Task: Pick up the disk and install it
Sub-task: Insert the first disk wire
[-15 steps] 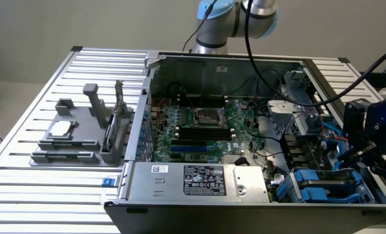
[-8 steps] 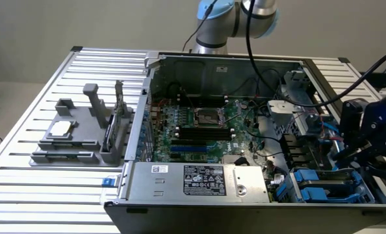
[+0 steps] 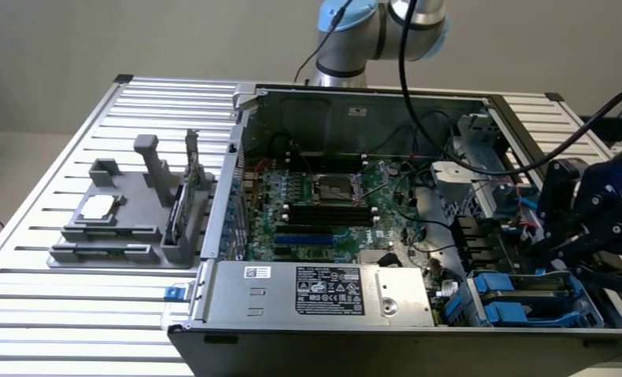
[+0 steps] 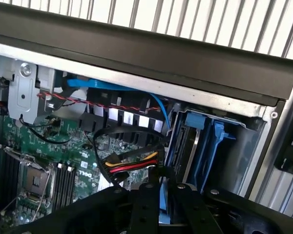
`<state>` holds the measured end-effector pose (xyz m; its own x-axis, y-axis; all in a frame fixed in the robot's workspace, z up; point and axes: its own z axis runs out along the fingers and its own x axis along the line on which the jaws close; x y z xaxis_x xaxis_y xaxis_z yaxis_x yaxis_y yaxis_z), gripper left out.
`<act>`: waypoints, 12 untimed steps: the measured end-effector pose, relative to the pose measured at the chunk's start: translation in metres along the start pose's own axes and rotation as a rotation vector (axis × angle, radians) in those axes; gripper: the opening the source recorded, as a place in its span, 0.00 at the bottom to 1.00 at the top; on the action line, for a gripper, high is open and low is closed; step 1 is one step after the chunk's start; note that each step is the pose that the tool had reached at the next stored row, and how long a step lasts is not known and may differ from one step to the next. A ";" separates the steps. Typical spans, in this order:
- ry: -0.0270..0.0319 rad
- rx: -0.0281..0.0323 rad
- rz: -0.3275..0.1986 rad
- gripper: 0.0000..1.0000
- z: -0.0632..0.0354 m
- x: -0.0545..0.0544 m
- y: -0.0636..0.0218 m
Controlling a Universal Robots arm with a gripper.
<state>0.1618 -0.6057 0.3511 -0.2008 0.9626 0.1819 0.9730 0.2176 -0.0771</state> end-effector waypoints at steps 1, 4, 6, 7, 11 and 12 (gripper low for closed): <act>-0.0049 0.0012 0.007 0.16 0.0001 0.000 0.0001; -0.0274 0.0035 0.027 0.16 0.0000 0.000 0.0003; -0.0457 0.0054 0.040 0.16 0.0000 0.000 0.0005; -0.0547 0.0063 0.046 0.16 0.0000 0.000 0.0007; -0.0890 0.0098 0.071 0.16 -0.0003 -0.001 0.0030; -0.0974 0.0109 0.075 0.16 -0.0004 -0.001 0.0036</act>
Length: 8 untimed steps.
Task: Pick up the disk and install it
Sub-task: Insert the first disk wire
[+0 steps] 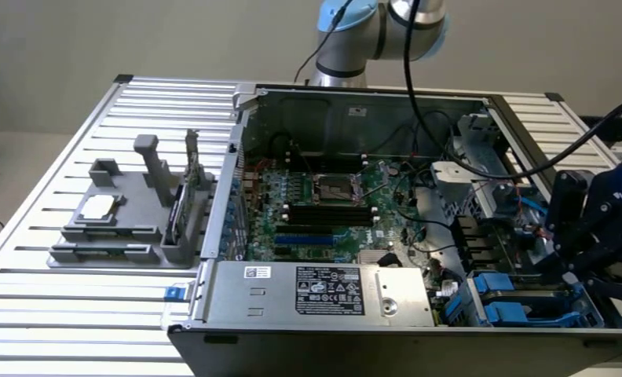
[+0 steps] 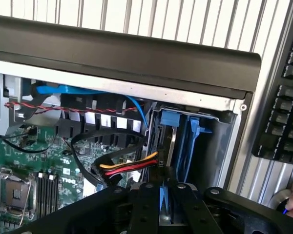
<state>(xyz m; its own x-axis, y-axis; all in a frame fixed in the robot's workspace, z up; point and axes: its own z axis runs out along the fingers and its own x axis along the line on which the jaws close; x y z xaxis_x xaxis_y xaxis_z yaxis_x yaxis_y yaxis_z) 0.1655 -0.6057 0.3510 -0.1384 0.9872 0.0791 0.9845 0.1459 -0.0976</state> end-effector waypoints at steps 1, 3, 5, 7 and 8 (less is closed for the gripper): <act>-0.0087 0.0012 0.002 0.16 0.0000 0.000 0.0005; -0.0257 0.0035 0.005 0.16 0.0000 0.002 0.0014; -0.0337 0.0045 0.007 0.16 0.0002 0.005 0.0020; -0.0391 0.0053 0.007 0.16 0.0005 0.010 0.0029; -0.0422 0.0057 0.008 0.16 0.0006 0.012 0.0033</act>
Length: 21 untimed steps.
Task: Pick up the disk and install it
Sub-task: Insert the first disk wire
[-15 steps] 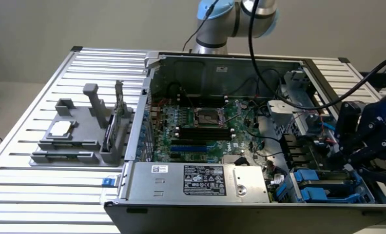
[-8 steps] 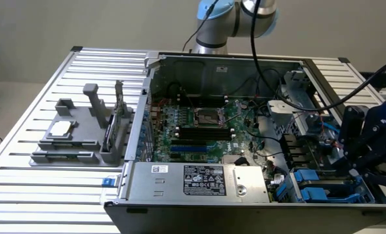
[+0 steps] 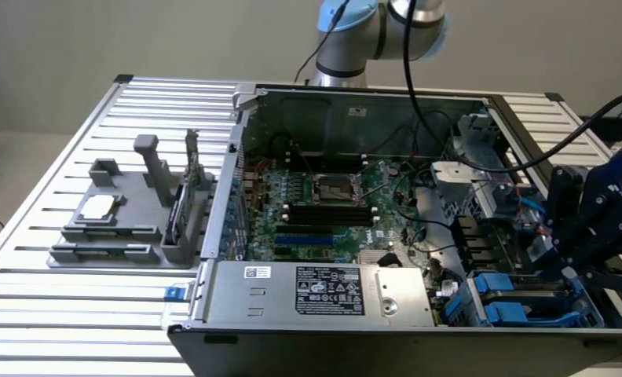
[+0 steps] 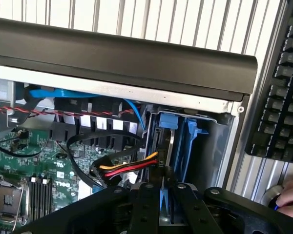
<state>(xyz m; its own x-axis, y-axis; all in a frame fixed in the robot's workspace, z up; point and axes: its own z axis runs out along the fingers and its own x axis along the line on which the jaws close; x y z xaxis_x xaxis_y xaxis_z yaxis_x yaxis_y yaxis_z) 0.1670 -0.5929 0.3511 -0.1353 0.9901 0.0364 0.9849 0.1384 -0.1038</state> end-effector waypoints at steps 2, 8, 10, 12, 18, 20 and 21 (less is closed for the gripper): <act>-0.0065 0.0009 0.001 0.16 0.0002 0.004 0.0007; -0.0177 0.0022 0.019 0.16 -0.0001 0.007 0.0037; -0.0198 0.0024 0.027 0.16 -0.0002 0.007 0.0048; -0.0205 0.0025 0.034 0.16 -0.0002 0.008 0.0055; -0.0439 0.0073 0.041 0.16 0.0000 0.019 0.0073; -0.0554 0.0095 0.042 0.16 0.0001 0.023 0.0079; -0.0603 0.0106 0.043 0.16 0.0000 0.024 0.0082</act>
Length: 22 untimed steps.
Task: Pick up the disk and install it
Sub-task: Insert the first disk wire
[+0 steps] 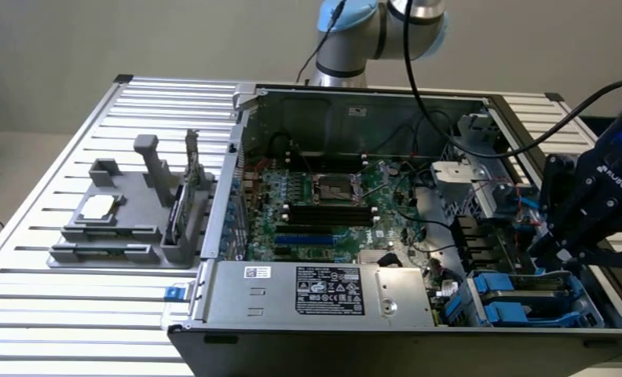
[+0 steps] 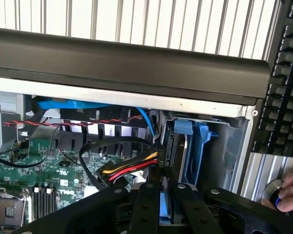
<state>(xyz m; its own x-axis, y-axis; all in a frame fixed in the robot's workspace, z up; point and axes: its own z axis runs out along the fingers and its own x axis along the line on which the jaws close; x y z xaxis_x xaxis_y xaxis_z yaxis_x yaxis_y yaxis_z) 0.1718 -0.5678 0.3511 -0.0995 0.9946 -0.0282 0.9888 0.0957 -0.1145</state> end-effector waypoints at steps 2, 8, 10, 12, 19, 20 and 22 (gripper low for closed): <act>-0.0065 0.0013 0.004 0.16 0.0000 0.001 0.0008; -0.0217 0.0055 0.042 0.16 -0.0003 0.001 0.0040; -0.0237 0.0071 0.060 0.16 0.0004 0.001 0.0041; -0.0246 0.0083 0.080 0.16 0.0011 0.001 0.0043; -0.0337 0.0115 0.133 0.16 0.0041 0.001 0.0046; -0.0369 0.0119 0.139 0.16 0.0044 0.001 0.0047; -0.0416 0.0123 0.144 0.16 0.0049 0.001 0.0047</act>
<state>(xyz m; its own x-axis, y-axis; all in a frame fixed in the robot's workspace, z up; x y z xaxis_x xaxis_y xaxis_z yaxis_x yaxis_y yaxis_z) 0.1758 -0.5665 0.3457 0.0381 0.9955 -0.0863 0.9918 -0.0482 -0.1185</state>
